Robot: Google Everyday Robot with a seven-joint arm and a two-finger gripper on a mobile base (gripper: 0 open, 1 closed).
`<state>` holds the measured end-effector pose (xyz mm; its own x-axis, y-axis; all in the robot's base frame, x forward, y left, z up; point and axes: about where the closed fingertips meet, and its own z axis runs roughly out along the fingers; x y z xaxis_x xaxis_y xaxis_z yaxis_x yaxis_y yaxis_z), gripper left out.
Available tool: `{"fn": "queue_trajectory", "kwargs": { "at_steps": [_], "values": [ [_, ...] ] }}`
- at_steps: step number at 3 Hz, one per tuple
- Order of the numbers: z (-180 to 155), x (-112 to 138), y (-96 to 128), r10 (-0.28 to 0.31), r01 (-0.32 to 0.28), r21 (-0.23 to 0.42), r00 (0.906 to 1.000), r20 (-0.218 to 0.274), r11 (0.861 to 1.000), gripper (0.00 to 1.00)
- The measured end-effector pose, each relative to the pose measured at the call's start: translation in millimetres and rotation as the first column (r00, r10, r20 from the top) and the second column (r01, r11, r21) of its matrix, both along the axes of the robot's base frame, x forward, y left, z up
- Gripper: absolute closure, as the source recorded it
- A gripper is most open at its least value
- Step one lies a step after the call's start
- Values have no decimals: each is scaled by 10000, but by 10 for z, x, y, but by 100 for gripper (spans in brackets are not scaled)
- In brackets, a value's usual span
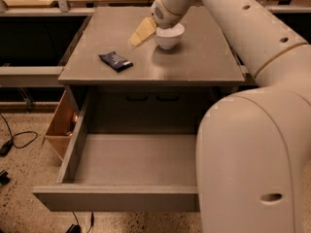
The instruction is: Place rxbar blueberry into top drawer
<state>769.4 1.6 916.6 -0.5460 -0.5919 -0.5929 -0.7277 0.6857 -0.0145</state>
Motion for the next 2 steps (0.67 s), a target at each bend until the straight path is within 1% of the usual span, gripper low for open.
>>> {"fn": "queue_trajectory", "kwargs": {
  "at_steps": [1,2],
  "values": [
    [-151,260,500,100,-99,577,9999,-9,9983,0],
    [-243,331,757,123,-117,682,9999,-89,9976,0]
  ]
}}
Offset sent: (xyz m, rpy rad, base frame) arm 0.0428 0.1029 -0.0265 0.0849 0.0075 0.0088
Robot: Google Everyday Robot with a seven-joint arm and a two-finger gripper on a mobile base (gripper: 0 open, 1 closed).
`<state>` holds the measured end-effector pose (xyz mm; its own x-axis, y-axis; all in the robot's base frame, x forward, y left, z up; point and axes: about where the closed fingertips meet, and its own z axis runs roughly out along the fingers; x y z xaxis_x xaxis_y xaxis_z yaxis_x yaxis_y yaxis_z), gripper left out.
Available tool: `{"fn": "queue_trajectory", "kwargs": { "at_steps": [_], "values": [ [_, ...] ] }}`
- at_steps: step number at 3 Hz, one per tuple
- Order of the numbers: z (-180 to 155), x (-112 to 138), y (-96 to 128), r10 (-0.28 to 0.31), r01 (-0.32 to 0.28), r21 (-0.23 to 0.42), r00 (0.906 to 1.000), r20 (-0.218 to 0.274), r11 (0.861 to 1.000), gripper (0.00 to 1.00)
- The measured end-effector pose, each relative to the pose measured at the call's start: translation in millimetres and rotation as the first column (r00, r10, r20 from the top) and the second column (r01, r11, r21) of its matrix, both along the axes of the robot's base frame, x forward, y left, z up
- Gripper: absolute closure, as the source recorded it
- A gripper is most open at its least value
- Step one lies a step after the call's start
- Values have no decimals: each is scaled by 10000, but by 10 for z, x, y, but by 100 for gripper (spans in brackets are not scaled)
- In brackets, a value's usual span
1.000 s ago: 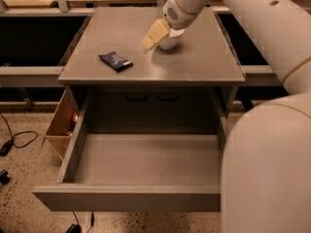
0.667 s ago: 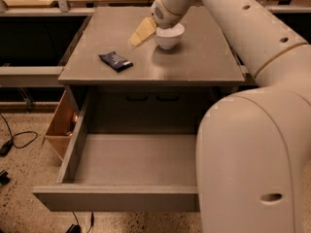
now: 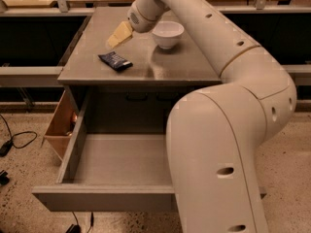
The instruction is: Place rxbar blueberry into top drawer
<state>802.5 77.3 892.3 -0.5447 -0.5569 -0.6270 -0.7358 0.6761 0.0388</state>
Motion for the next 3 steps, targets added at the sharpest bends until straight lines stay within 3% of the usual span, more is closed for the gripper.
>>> {"fn": "queue_trajectory", "kwargs": {
  "at_steps": [1,3],
  "values": [
    [-266,20,287,-14,-9,-683,9994,-333,9977,0],
    [-631,-7,498,-76,-4,-950,9964,-842,9955,0]
  ]
}}
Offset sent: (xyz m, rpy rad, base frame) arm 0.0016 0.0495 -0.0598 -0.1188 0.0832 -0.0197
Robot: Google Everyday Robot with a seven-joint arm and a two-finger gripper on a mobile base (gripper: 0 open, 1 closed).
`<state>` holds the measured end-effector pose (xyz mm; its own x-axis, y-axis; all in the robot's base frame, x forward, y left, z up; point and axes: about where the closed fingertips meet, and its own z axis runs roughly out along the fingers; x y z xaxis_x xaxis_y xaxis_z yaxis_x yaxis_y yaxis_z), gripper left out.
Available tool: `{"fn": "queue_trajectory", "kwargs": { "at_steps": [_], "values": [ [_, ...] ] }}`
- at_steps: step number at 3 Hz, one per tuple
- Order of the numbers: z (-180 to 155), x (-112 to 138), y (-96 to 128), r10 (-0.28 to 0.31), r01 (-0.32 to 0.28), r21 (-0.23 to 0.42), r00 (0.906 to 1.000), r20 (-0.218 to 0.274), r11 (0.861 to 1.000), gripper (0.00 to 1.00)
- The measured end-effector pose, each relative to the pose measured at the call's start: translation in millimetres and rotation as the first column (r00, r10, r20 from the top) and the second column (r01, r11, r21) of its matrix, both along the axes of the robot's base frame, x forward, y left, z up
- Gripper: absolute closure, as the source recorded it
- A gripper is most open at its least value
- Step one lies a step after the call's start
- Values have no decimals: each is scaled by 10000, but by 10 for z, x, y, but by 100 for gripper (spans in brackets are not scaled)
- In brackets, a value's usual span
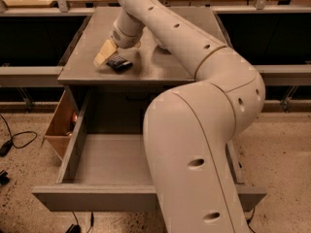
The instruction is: Place rxbar blueberry into top drawer
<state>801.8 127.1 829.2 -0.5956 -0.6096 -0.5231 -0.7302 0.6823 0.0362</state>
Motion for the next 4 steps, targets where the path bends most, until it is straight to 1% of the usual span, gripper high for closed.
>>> {"fn": "queue_trajectory", "kwargs": {
  "at_steps": [1,2,3,4],
  "values": [
    [-43,-132,56,153,-152,-409,9999,9,9990,24],
    [-45,-132,57,154,-154,-410,9999,5,9990,47],
    [-45,-132,57,154,-154,-410,9999,5,9990,78],
    [-43,-132,57,154,-154,-410,9999,5,9990,99]
  ]
}}
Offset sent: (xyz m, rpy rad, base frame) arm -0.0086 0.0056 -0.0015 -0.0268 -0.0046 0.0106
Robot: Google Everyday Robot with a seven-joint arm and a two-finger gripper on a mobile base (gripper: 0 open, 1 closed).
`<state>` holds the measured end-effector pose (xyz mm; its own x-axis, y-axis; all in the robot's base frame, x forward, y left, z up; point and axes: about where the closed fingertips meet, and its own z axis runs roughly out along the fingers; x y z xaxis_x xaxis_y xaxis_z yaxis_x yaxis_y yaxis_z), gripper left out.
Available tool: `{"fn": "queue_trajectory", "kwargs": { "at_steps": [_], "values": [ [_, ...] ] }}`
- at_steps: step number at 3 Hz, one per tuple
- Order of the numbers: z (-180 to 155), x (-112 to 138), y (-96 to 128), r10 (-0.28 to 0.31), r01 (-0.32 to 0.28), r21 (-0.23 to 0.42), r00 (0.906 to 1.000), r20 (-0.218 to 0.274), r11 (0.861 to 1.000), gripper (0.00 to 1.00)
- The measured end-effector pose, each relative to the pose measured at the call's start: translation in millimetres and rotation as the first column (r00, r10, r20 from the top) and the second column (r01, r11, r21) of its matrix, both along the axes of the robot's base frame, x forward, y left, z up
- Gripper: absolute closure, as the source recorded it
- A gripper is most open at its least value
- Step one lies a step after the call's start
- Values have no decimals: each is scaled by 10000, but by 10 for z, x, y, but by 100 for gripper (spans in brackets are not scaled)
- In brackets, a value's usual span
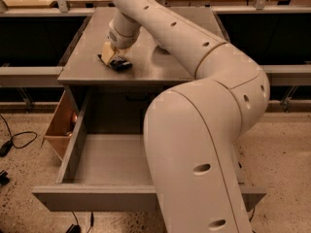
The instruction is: Place rxbar blueberry into top drawer
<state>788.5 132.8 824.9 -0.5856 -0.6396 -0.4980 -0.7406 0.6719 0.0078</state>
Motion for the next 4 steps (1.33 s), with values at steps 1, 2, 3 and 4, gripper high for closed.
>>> {"fn": "queue_trajectory", "kwargs": {
  "at_steps": [1,2,3,4],
  "values": [
    [90,0,0,0,0,0,10000,0,10000,100],
    [120,0,-1,-1,1,0,10000,0,10000,100],
    [278,-184,-298,-254,253,68,9996,105,9997,100],
    [820,-865,-1045,-993,939,868,9932,604,9918,100]
  ]
}}
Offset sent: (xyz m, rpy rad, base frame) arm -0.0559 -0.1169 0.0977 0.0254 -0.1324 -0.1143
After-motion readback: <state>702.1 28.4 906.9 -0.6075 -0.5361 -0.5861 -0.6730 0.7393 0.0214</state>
